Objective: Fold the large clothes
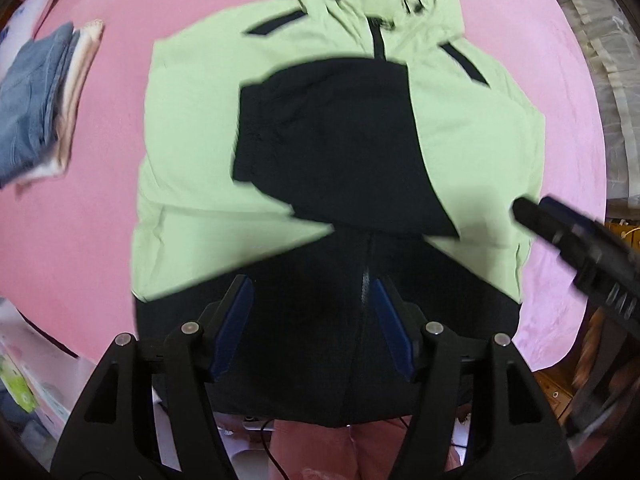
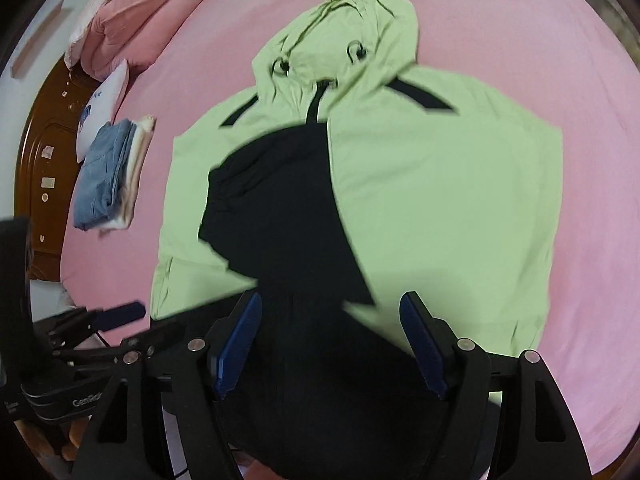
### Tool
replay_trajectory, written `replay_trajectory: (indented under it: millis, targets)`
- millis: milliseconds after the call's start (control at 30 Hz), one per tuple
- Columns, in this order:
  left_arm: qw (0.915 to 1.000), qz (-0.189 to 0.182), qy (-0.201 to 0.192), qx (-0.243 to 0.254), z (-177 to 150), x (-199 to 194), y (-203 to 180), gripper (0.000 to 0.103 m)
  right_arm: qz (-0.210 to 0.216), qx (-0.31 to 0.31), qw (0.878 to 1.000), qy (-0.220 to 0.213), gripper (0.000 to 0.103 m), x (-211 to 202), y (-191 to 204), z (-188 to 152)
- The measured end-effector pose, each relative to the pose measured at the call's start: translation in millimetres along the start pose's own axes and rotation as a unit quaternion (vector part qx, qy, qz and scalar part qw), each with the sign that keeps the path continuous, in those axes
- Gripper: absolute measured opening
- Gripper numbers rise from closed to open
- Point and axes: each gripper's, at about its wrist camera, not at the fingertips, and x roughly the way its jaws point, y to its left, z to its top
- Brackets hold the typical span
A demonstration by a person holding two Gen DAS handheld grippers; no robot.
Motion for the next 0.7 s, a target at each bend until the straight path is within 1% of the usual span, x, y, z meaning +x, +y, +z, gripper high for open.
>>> replay_trajectory:
  millis: [33,67,133,200,233,267,333,367,400,433,467,500,533,600,633,667,700]
  targets:
    - [0.9996,0.021,0.000,0.017,17,-8,1,0.060,-0.003,-0.005,1.000,0.005,0.073,-2,0,19]
    - [0.9990,0.035,0.000,0.027,27,-13,1,0.060,-0.011,-0.012,1.000,0.010,0.073,-4,-1,36]
    - [0.9966,0.062,-0.003,0.054,57,-28,2,0.060,-0.037,-0.028,0.999,0.018,0.073,-15,-5,73]
    - [0.9953,0.059,0.001,0.077,94,-46,6,0.060,-0.070,-0.032,0.997,0.006,0.073,-36,-14,118]
    - [0.9931,0.065,0.004,0.098,109,-54,6,0.060,-0.073,-0.028,0.997,-0.001,0.078,-44,-18,136]
    - [0.9891,0.077,0.006,0.125,123,-61,3,0.060,-0.074,-0.024,0.997,-0.010,0.083,-54,-23,159]
    - [0.9783,0.106,0.005,0.178,150,-71,-2,0.060,-0.096,-0.029,0.994,-0.035,0.084,-69,-32,206]
    - [0.9708,0.127,0.002,0.204,169,-76,-6,0.060,-0.101,-0.034,0.993,-0.046,0.084,-73,-36,225]
    - [0.9670,0.136,0.001,0.215,180,-79,-7,0.060,-0.095,-0.038,0.993,-0.058,0.084,-76,-41,244]
    - [0.9634,0.141,0.005,0.228,204,-80,-9,0.061,-0.088,-0.040,0.993,-0.066,0.084,-79,-45,264]
    - [0.9639,0.138,0.008,0.228,218,-80,-9,0.063,-0.084,-0.039,0.993,-0.071,0.084,-78,-52,288]
    - [0.9689,0.120,0.012,0.216,244,-79,-8,0.064,-0.083,-0.036,0.993,-0.075,0.084,-77,-56,302]
    - [0.9732,0.102,0.016,0.206,260,-77,-7,0.066,-0.076,-0.031,0.993,-0.081,0.084,-74,-64,322]
    - [0.9881,0.031,0.041,0.145,305,-64,2,0.067,-0.056,-0.016,0.994,-0.088,0.084,-68,-74,347]
    - [0.9916,0.005,0.059,0.115,321,-55,6,0.069,-0.031,-0.002,0.995,-0.092,0.084,-61,-83,363]
    - [0.9930,-0.029,0.085,0.077,340,-42,12,0.069,-0.018,0.008,0.995,-0.094,0.084,-56,-87,371]
    - [0.9925,-0.056,0.097,0.049,355,-31,16,0.069,-0.002,0.021,0.995,-0.100,0.084,-49,-94,381]
